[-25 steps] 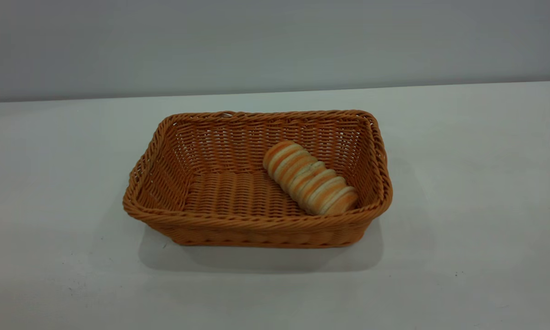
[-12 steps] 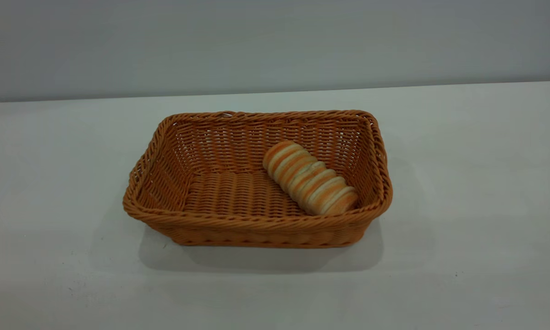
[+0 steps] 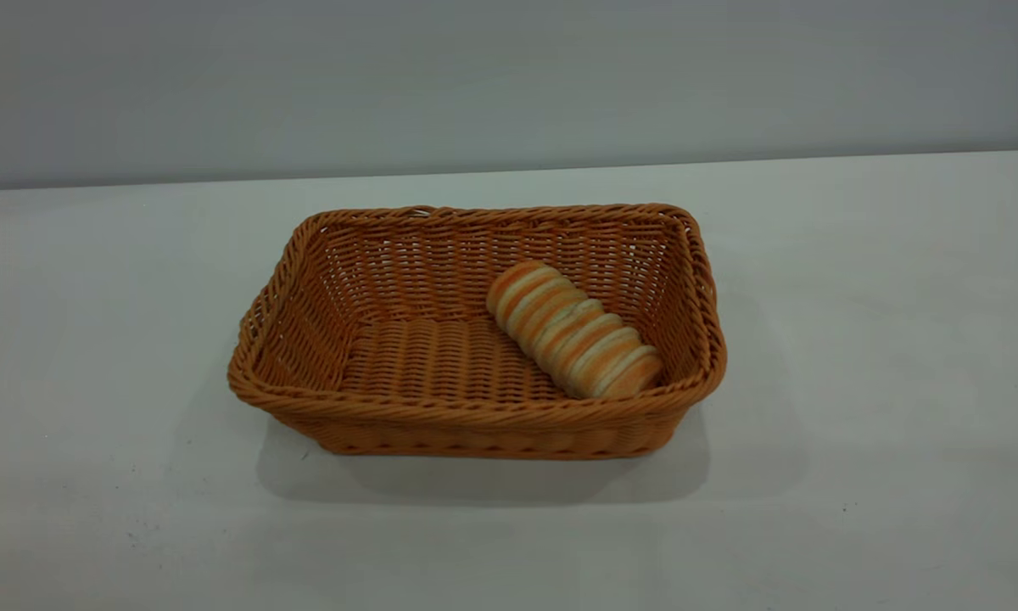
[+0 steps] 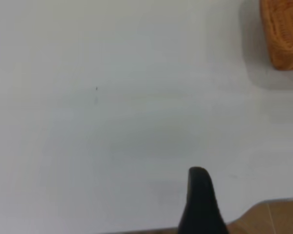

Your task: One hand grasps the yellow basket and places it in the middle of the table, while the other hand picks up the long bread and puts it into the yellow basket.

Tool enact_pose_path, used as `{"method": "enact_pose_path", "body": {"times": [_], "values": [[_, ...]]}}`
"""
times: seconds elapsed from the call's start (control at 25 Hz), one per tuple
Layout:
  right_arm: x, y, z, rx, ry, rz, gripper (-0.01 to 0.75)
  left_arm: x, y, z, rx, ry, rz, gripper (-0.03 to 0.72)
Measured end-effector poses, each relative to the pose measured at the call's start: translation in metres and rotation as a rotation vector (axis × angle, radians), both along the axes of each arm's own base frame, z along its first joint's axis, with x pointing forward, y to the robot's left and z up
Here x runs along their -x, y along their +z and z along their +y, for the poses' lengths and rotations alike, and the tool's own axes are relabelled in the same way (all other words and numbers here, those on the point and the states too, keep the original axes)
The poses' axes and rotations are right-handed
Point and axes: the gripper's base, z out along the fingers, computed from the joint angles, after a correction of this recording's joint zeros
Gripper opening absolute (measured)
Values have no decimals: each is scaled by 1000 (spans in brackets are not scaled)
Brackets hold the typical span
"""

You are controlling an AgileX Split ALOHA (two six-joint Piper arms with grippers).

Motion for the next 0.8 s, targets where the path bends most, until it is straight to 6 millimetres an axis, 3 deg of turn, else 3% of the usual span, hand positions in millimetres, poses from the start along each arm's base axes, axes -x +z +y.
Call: {"method": "enact_pose_path", "body": {"times": [0.8], "values": [[0,0,0,-2,-10,0,530,1,0,0,0,-20,-8,582]]}}
